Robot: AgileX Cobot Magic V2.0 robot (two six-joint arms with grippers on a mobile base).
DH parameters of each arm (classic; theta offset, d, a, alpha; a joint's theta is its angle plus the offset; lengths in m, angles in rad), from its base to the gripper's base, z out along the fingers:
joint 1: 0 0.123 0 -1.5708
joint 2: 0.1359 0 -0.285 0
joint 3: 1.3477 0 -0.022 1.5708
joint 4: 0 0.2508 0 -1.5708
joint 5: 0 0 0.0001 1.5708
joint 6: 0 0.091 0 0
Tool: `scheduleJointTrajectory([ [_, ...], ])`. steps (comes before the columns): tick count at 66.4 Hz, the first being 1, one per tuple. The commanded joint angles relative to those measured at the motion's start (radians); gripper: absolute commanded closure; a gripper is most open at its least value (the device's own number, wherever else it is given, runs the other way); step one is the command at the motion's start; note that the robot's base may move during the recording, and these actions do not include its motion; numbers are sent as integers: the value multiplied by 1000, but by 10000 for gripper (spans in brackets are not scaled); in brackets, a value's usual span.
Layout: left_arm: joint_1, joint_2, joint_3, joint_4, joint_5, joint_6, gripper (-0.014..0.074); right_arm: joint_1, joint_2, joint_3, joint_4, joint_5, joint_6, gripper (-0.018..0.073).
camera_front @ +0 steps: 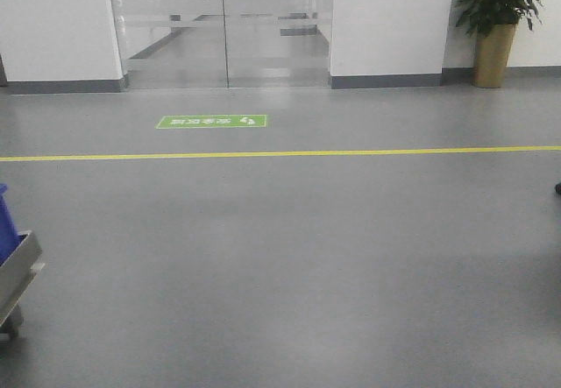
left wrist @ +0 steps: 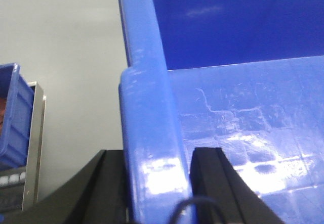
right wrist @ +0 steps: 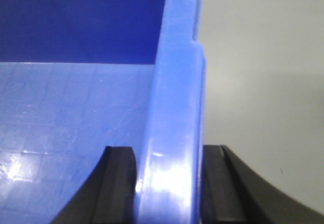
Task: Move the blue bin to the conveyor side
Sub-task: 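Drive past the office chairs to the grey padded table carrying the bin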
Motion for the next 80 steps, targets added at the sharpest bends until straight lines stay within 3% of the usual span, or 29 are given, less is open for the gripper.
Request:
scheduleJointTrajectory([
  [1, 3, -16, -14, 3, -93, 19, 595, 0, -22, -18, -42, -151, -28, 638],
  [80, 3, -16, -14, 9, -93, 19, 595, 0, -22, -18, -42, -154, -28, 638],
])
